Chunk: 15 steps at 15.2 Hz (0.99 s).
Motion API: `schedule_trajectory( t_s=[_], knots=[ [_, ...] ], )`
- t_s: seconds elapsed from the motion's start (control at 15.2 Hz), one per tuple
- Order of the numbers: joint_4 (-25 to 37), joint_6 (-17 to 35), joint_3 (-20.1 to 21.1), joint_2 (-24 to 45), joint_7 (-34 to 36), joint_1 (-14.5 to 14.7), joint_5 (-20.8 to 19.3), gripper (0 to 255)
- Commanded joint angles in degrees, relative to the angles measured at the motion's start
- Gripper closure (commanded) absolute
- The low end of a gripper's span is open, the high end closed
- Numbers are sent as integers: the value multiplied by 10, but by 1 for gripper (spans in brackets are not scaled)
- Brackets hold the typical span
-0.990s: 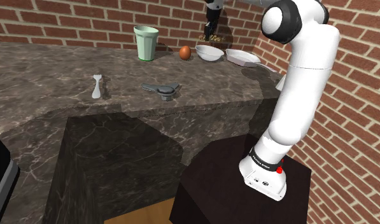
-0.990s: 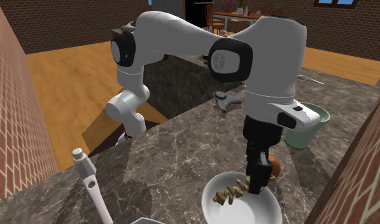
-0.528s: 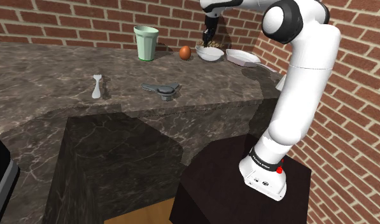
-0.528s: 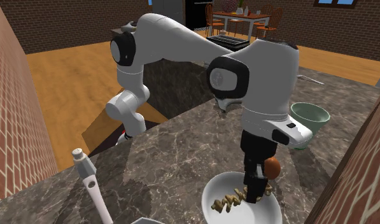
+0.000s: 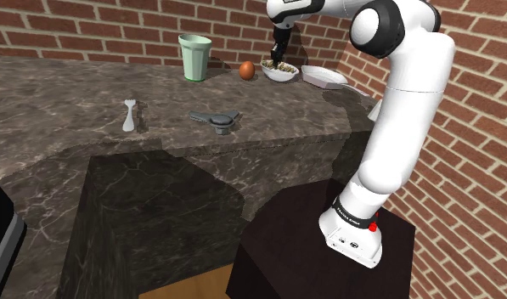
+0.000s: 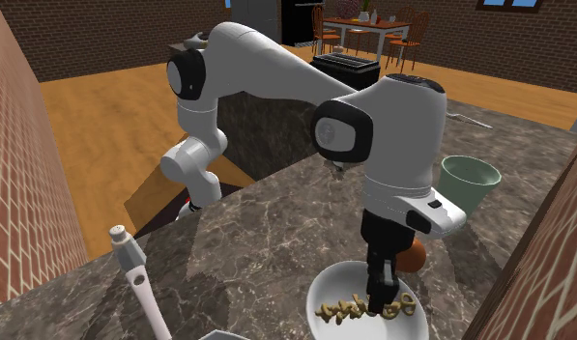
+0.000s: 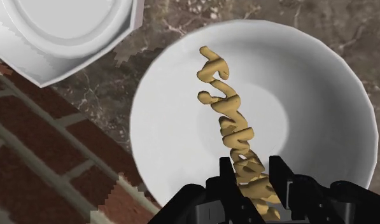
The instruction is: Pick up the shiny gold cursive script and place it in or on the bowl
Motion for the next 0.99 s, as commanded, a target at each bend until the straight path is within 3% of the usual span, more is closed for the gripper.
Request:
schedule_trajectory(
  t_s=[0.0,0.13,0.2,0.53,0.79,0.92],
  knots=[
    [-3,2,2,0,1,2,1,255],
    [-2,2,2,0,1,3,1,255],
    [-3,2,2,0,0,2,1,0],
    [-2,2,2,0,1,3,1,0],
    [52,-65,4,-13,2,10,-3,0],
    [51,-65,4,-13,2,10,-3,0]
  ],
)
